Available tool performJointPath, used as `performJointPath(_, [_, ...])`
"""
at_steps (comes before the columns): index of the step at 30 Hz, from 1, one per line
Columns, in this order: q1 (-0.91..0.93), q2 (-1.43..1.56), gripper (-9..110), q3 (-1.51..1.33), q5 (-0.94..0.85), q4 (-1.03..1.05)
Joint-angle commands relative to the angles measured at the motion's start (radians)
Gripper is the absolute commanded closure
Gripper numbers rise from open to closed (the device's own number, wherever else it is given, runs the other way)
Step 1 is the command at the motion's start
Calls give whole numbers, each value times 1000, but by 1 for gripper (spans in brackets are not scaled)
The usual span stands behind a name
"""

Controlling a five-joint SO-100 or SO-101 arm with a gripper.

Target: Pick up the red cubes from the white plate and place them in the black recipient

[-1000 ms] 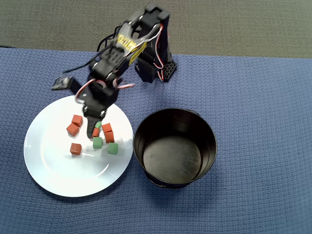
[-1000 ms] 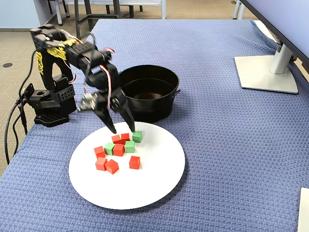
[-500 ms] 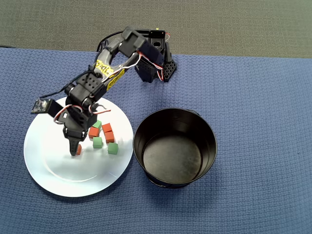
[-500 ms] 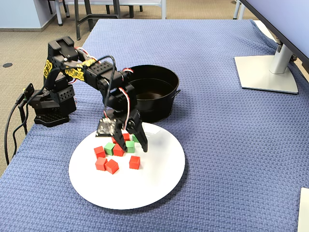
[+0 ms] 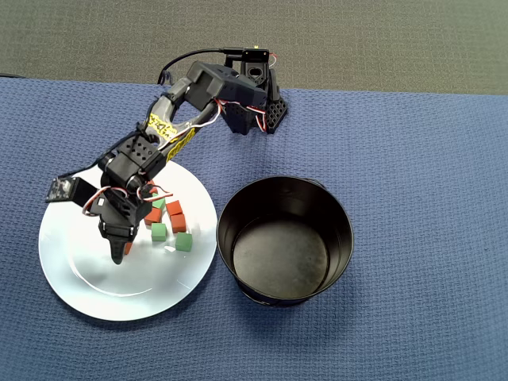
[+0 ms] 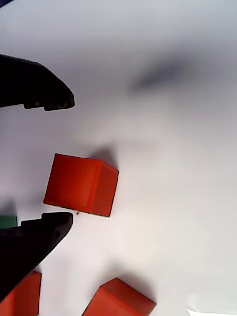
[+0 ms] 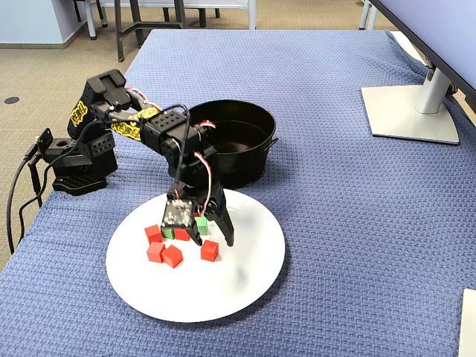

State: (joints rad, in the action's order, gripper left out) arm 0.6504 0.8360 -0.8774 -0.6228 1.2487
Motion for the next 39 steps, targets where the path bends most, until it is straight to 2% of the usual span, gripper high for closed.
performJointPath(1, [25,2,82,78,-29,31])
performJointPath(5, [26,-6,83,80,-31,34])
performJointPath(14, [34,-35,101,120,8,32])
performJointPath(18, [37,-6,102,118,40,37])
performJointPath(23, [17,204,102,94,103,127])
performJointPath(27, [-61,425,102,84,156,218])
performJointPath(31, [-189,624,102,43,238,222])
performJointPath(39, [-554,822,102,-239,416,23])
